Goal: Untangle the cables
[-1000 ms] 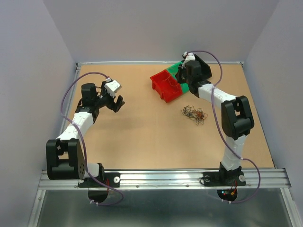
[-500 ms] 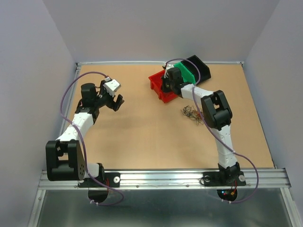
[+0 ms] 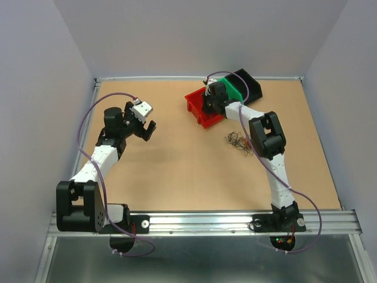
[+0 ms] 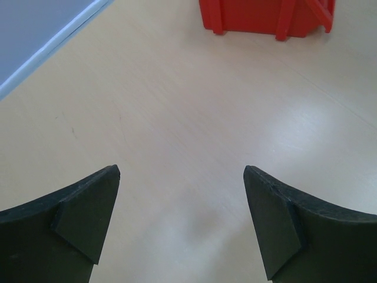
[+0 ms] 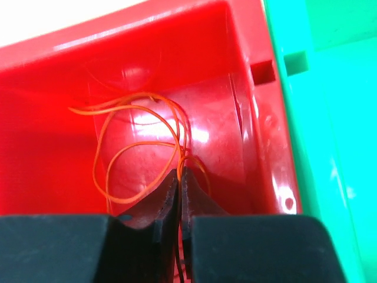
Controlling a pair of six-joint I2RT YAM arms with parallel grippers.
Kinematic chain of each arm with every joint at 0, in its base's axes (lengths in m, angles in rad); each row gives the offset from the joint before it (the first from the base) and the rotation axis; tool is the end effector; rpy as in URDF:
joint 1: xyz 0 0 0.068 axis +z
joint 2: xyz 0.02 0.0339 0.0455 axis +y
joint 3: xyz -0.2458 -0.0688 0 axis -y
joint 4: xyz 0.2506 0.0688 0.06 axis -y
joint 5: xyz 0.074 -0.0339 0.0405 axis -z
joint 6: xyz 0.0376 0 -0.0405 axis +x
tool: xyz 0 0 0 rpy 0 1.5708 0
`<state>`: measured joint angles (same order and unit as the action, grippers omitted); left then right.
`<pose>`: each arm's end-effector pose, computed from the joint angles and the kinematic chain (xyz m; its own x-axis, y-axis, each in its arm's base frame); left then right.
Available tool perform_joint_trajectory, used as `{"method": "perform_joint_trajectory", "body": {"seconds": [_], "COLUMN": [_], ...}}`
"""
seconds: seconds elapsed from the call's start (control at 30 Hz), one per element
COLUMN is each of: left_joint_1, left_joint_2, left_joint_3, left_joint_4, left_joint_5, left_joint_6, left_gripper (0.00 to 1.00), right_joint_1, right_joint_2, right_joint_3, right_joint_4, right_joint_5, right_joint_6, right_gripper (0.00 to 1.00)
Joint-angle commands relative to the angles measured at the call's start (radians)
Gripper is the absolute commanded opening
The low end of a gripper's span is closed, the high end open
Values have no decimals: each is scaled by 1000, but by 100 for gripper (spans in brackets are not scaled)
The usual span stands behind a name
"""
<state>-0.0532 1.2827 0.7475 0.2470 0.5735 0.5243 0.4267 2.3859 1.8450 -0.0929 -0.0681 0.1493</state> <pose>0.2960 -0.0362 0.2430 0.0367 0.4192 -0.9072 0.6304 0.6946 0.3465 0.4855 0.2235 0.1384 -0.6020 -0.1107 -0.7908 -0.3775 0.9121 0.1597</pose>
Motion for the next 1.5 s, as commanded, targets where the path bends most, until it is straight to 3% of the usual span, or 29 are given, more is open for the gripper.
{"method": "perform_joint_trajectory", "body": {"seconds": [0.0, 0.17, 0.43, 0.53, 0.83, 1.13, 1.27, 1.33, 1.47], "left_joint_1": [-5, -5, -5, -5, -5, -7, -7, -7, -8], "left_joint_2": [-127, -253, -339, -353, -369, -333, -329, -333, -362], "left_joint_3": [-51, -123, -125, -103, 10, 176, 148, 104, 24], "left_joint_4": [147, 224, 235, 232, 213, 215, 284, 310, 391], "left_joint_5": [-98, -167, -159, -193, -89, -67, -31, -21, 31], "left_joint_6": [-47, -72, -102, -125, -222, -351, -395, -406, -426], "left_gripper": [99, 99, 99, 99, 99, 99, 99, 99, 99], "right_joint_1": [4, 6, 6, 6, -9, -103, -117, -117, -115], "right_joint_2": [-121, -189, -272, -326, -612, -706, -797, -849, -941], "right_joint_3": [3, -1, -68, -116, -521, -745, -892, -928, -1024], "right_joint_4": [-53, -53, -53, -50, 73, 297, 407, 407, 395], "right_joint_5": [22, 27, 42, 63, 218, 185, 177, 198, 249], "right_joint_6": [-48, -54, -50, -37, 50, 197, 272, 285, 296], "right_gripper": [20, 36, 73, 75, 76, 63, 68, 74, 75]}}
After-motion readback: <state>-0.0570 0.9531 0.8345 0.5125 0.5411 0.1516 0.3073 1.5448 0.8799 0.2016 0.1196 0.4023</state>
